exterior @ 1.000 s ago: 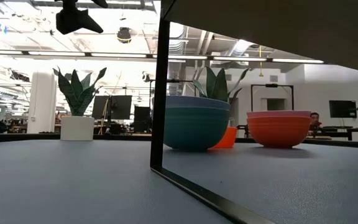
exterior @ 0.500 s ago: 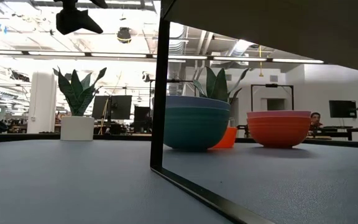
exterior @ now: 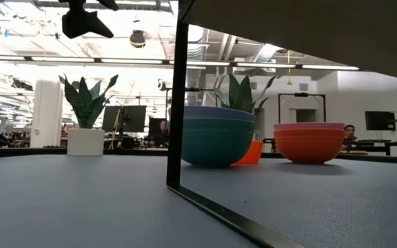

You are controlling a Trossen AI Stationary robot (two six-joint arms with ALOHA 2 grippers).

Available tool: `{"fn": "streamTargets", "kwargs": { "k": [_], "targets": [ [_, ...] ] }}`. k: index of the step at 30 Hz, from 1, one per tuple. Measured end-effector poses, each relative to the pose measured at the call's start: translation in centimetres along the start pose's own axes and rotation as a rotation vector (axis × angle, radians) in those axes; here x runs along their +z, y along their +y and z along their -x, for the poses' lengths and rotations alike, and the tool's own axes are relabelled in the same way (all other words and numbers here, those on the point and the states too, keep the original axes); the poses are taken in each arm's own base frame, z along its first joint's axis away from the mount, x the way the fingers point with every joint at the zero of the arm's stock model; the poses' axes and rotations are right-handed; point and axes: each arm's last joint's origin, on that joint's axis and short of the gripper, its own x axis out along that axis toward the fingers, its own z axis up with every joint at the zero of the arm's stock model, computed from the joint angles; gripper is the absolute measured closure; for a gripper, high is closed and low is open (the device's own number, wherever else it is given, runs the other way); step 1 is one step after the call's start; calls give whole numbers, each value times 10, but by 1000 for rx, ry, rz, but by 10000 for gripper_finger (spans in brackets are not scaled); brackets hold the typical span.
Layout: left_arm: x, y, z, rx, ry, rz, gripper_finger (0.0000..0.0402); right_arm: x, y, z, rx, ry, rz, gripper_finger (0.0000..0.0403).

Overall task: Place and stack bowls onto a shelf
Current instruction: Stack the yellow bowl on the top of the purple bowl on the shelf

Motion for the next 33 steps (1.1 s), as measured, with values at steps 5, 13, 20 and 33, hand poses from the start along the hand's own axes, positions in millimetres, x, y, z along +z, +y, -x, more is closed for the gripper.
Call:
{"fn": "streamTargets", "kwargs": {
  "k": [5, 13, 20, 33],
  "targets": [
    [0, 0, 0, 4, 3, 0, 132, -1, 1, -5, -14, 5, 2, 381],
    [0, 1, 0, 26, -10, -2, 132, -4, 2, -15, -59, 36, 17, 381],
    [0, 1, 0, 27, -11, -17, 132, -2, -1, -15, -84, 35, 17, 367],
    [0, 1, 0, 27, -11, -23, 132, 3, 1, -16, -63, 30, 27, 355]
  ]
}}
